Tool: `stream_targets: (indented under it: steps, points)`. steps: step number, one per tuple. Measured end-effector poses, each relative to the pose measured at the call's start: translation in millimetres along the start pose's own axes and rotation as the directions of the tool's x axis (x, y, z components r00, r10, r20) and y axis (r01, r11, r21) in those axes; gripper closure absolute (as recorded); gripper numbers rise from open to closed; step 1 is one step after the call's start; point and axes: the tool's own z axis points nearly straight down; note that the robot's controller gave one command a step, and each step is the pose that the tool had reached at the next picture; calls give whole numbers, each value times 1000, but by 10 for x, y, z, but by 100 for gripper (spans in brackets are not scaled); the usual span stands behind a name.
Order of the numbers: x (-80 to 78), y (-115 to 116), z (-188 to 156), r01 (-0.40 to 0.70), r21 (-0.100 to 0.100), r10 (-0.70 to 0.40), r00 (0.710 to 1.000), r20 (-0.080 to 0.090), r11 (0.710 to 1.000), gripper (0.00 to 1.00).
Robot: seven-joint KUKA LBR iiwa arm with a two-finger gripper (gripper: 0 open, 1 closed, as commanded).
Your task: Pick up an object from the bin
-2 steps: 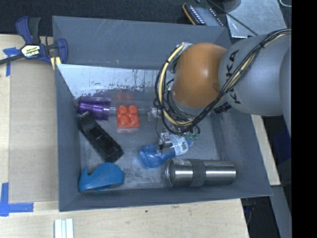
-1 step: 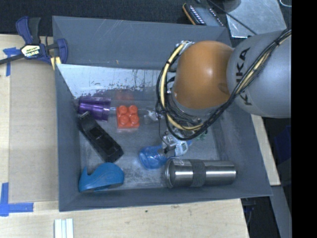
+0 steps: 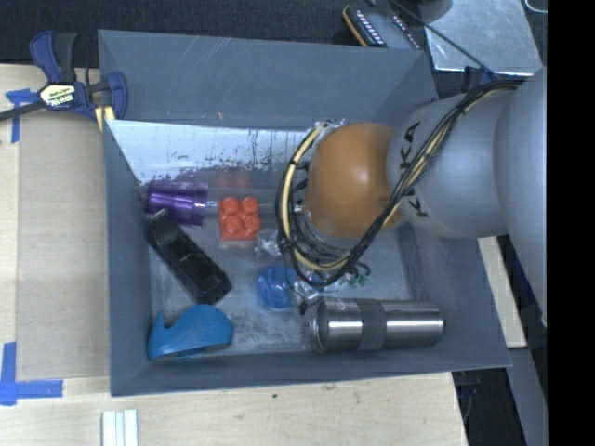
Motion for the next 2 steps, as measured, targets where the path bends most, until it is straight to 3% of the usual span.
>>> stream_targets:
  steps: [1,2]
  points:
    - [293,-179,-207,-218,-3,218,976,12,976,100]
    - [293,-179,-207,-219,-3,219,976,12,976,100]
